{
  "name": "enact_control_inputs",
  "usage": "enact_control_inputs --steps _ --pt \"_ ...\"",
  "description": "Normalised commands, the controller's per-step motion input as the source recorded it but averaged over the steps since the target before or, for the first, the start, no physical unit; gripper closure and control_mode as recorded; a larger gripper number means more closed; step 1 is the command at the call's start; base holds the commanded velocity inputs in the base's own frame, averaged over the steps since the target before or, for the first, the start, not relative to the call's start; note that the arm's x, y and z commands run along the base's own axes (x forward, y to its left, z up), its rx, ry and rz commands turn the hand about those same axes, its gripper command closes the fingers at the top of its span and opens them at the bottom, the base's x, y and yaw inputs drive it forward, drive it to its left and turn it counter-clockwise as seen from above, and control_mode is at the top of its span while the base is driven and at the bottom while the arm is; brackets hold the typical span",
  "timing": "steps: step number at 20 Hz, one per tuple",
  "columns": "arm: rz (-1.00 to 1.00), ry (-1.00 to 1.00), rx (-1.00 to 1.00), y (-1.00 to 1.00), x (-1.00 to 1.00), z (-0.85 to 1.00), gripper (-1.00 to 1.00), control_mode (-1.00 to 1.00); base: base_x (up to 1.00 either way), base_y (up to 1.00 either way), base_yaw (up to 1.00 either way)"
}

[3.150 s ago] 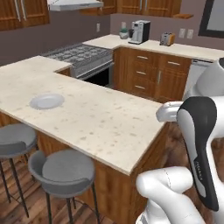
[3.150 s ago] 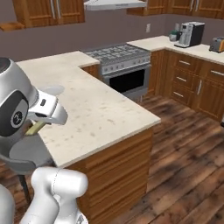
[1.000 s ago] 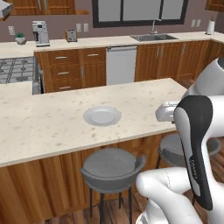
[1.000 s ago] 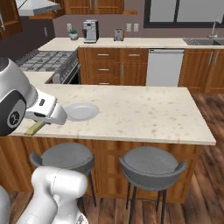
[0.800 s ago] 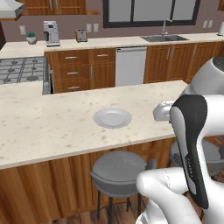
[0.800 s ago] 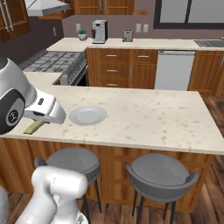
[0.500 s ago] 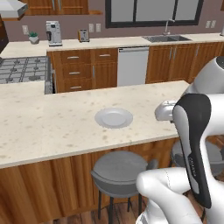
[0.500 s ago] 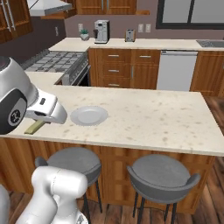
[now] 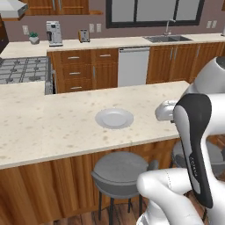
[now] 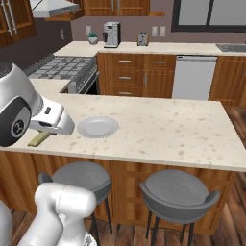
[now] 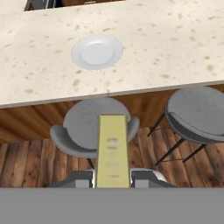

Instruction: Retrieve the butter from the fridge and place it on a plate on the dining table. Then retrieve the butter knife by the fridge and place it near the plate.

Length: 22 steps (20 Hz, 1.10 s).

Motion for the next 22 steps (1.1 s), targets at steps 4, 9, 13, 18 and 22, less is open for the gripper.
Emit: enact_control_inputs --steps 4,9,13,18,22 --pt "0.00 0.10 0.00 0.02 0.63 0.00 1.00 -1.00 0.00 0.00 0.00" --pt "0.00 0.07 0.00 0.27 0.90 -0.01 1.00 -1.00 0.00 0.00 0.00" --pt "-0.04 0.01 -0.05 0.52 1.00 -0.31 1.00 -1.00 0.00 0.00 0.00" --pt "-0.01 0.02 -0.01 0.16 1.00 -0.57 1.00 -1.00 0.00 0.00 0.00" --pt "0.00 -0.01 0.00 0.01 0.93 -0.44 1.00 -1.00 0.00 0.00 0.00"
